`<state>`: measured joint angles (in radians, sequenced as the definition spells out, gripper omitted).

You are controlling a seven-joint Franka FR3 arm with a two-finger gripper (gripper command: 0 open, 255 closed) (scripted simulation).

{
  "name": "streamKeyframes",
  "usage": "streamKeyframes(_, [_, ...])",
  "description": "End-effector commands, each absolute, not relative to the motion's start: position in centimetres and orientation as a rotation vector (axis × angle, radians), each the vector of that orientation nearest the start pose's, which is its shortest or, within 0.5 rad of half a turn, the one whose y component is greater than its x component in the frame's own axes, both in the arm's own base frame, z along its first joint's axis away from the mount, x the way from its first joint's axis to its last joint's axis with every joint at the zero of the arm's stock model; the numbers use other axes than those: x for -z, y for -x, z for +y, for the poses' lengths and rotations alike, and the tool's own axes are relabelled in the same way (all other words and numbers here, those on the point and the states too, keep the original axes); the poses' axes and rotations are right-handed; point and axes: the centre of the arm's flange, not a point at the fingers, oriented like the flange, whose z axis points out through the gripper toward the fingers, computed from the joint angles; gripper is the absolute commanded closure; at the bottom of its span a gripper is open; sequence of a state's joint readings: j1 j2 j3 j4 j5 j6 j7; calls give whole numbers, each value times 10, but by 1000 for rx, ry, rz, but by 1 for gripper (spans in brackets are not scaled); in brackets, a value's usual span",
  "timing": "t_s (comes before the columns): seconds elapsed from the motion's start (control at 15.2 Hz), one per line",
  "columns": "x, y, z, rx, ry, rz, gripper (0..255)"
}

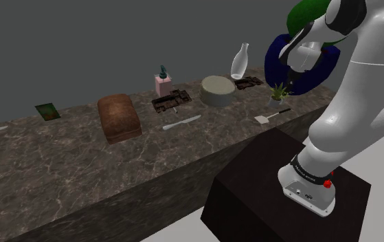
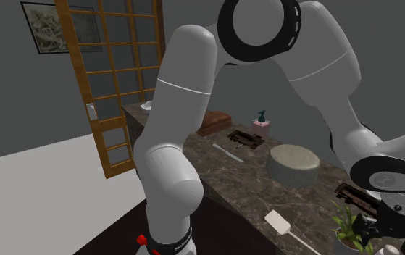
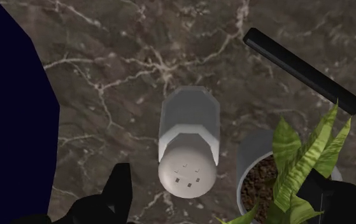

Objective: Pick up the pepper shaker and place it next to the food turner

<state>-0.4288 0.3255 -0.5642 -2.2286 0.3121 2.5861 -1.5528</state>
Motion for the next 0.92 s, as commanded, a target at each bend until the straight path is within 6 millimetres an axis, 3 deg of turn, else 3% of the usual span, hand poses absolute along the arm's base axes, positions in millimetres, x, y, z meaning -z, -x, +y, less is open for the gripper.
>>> streamKeyframes(0.0, [-256, -299, -469, 56, 3191, -537, 0])
streamKeyframes(0.07, [-256, -299, -469, 56, 3191, -537, 0])
streamKeyframes(0.33, [-306, -296, -465, 56, 3191, -537, 0])
streamKeyframes(0.86, [-306, -296, -465, 56, 3191, -537, 0])
